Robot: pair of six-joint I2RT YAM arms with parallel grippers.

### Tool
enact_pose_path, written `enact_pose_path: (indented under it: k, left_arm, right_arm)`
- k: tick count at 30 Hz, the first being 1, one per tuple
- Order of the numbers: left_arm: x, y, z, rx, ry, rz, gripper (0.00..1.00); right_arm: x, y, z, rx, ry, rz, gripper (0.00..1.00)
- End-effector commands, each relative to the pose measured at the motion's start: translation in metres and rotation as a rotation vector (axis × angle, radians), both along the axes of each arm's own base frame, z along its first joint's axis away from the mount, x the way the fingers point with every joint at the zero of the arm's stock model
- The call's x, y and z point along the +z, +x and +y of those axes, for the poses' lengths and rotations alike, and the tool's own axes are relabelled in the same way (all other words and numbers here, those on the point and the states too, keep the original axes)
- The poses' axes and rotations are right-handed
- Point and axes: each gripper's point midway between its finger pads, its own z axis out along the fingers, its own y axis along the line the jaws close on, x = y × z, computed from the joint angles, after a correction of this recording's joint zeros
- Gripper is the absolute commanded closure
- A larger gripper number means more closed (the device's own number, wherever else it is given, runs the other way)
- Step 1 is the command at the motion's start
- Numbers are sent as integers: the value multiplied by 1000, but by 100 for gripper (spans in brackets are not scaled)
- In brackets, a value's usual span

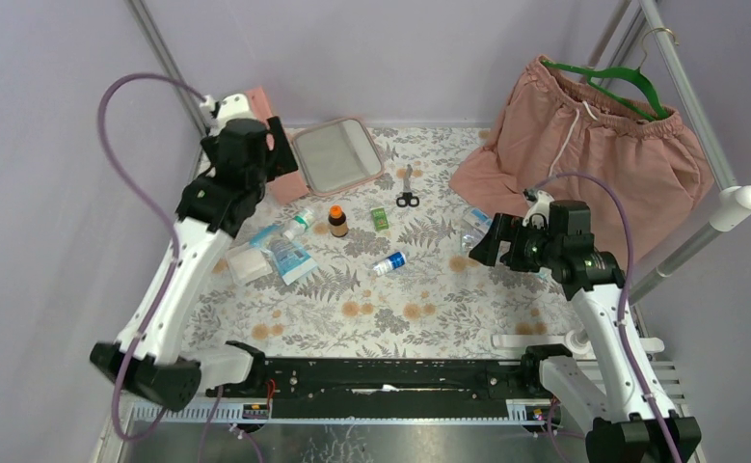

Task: Organize the medicine kit
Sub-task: Adjust the medicine box at the center of the board.

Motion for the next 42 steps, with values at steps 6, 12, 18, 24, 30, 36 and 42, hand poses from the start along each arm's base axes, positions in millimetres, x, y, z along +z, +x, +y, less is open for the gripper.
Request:
enact_pose_path:
  k: [6,12,18,24,30,36,42]
  left_arm:
    - [7,68,2,59,195,48,1]
    - [-10,109,9,120,317,106,1]
    - [-48,139,21,181,433,209,1]
    - [-73,153,30,220,520,276,1]
    - [-82,156,44,272,579,291,1]
    - [-94,157,66,327,592,322,1]
    - [-106,154,86,340,543,345,9]
  right_arm:
    - [12,-1,-2,-6,-8,-102,0]
    - [12,0,-4,-11,-18,-97,0]
    - [10,0,-5,-19,-22,-99,0]
    - [10,0,-6,-24,-27,-102,0]
    - [10,0,-6,-24,-25,-105,0]
    - [9,-1,-5,-22,-19,-104,0]
    - [9,0,-5,-24,-19,-103,0]
